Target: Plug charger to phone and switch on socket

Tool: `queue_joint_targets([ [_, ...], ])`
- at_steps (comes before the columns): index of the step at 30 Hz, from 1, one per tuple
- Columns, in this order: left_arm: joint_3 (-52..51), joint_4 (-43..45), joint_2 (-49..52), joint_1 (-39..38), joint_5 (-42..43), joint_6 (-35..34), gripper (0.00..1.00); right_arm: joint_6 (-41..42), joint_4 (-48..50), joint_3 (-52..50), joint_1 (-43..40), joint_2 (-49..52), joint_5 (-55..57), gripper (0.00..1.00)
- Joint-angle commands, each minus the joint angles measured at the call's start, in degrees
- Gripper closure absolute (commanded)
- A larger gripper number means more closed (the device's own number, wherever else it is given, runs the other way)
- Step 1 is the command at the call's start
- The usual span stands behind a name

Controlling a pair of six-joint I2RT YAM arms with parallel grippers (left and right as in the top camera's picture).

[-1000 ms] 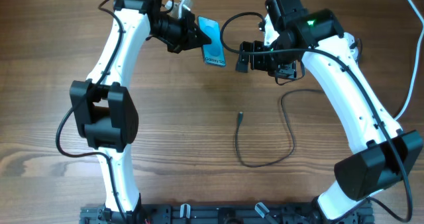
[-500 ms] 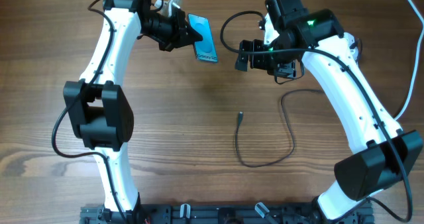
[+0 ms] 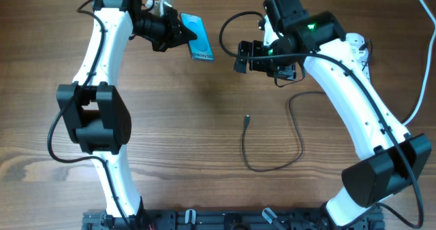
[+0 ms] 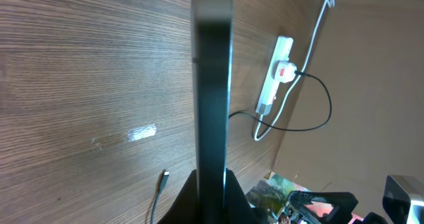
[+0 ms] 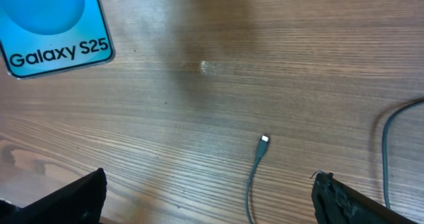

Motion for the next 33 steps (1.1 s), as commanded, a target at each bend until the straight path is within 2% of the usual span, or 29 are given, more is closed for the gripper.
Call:
queue_joint_targets([
  [1,0.3,0.0,-1.9,0.4,0.0,-0.1,0.96,0.5,0.2,-0.5,0.1,-1.4,-0.5,0.0],
  [6,0.3,-0.5,-1.9,0.4,-6.0,-0.1,0.96,0.8,-1.1,-0.5,0.2,-1.4,-0.1,0.02],
  [8,0.3,-0.5,-1.9,0.4,-8.1,-0.1,0.96,0.8,-1.5,-0.9,0.8,-1.4,0.0,0.09],
  [11,0.3,-1.4,-1.9,0.4,-10.8,0.0,0.96,1.3,-2.2,-3.4,2.3,-1.4,2.8,0.09],
  [20,0.3,-2.1,-1.9,-0.7,-10.8,0.6,0.96,8.6,2.3,-16.9,6.4,-1.4,5.6,0.09],
  [27,0.3,-2.2,-1.9,-1.3,-11.1,2.0,0.96,13.2,6.6,-24.2,9.6,-1.4,8.0,0.13],
  [33,0.3,-2.2,-1.9,-1.3,-11.1,2.0,0.96,22.2,12.9,-31.5,11.8,-1.4,15.8,0.25],
])
